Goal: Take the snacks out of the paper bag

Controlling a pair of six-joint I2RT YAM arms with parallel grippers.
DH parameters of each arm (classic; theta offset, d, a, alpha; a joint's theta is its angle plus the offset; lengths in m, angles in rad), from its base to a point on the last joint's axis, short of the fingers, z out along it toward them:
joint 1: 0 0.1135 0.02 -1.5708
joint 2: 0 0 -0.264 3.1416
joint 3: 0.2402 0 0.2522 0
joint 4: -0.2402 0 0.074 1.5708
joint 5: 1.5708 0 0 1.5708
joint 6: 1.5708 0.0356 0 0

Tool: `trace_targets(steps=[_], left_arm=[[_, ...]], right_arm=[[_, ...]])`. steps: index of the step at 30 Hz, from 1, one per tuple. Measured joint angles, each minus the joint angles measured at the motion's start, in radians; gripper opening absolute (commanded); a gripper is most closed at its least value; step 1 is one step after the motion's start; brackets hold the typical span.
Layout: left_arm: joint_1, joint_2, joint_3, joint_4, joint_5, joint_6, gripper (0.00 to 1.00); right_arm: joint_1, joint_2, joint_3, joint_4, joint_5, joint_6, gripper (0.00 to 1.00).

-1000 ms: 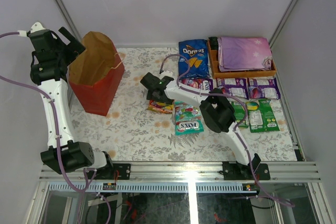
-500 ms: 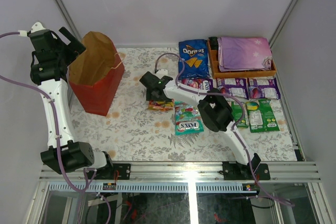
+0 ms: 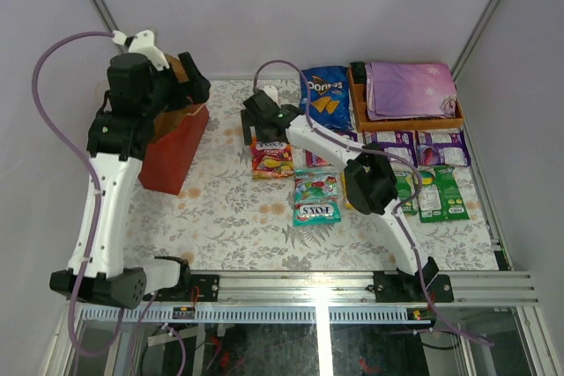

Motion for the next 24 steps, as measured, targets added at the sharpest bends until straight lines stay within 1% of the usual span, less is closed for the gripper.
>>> trace_targets(steps=[2,6,8,11,15,16,19,24], left_arm=[[-0.084,-0.04,-0.011,-0.001,0.001,0.032,1.0],[-0.164,-0.079,-0.013,-0.005,-0.003,0.088,1.0],[-0.216,-0.06,-0.013,-0.014,-0.045,0.114,1.0],[-0.295,0.011,-0.013,-0.026,-0.144,0.153,1.0],[-0.318,0.138,-0.013,-0.041,-0.256,0.182,0.94],[-0.318,0.163,-0.013,-0.043,-0.287,0.188,0.92],[-0.318,0.208,-0.004,-0.055,-0.37,0.196,0.9],[-0.318,0.241,0.046,-0.066,-0.492,0.199,0.91]], right_arm=[[-0.004,-0.037,0.001,0.014,-0.007,-0.024,1.0],[-0.013,-0.152,-0.022,0.04,-0.029,-0.043,0.99],[-0.022,-0.237,-0.07,0.066,-0.035,-0.047,0.99],[-0.046,-0.388,-0.187,0.119,-0.044,-0.046,1.0],[-0.091,-0.529,-0.292,0.166,-0.063,-0.042,0.99],[-0.102,-0.547,-0.304,0.174,-0.066,-0.042,0.99],[-0.132,-0.581,-0.34,0.196,-0.082,-0.04,0.99],[-0.163,-0.615,-0.414,0.212,-0.105,-0.038,1.0]])
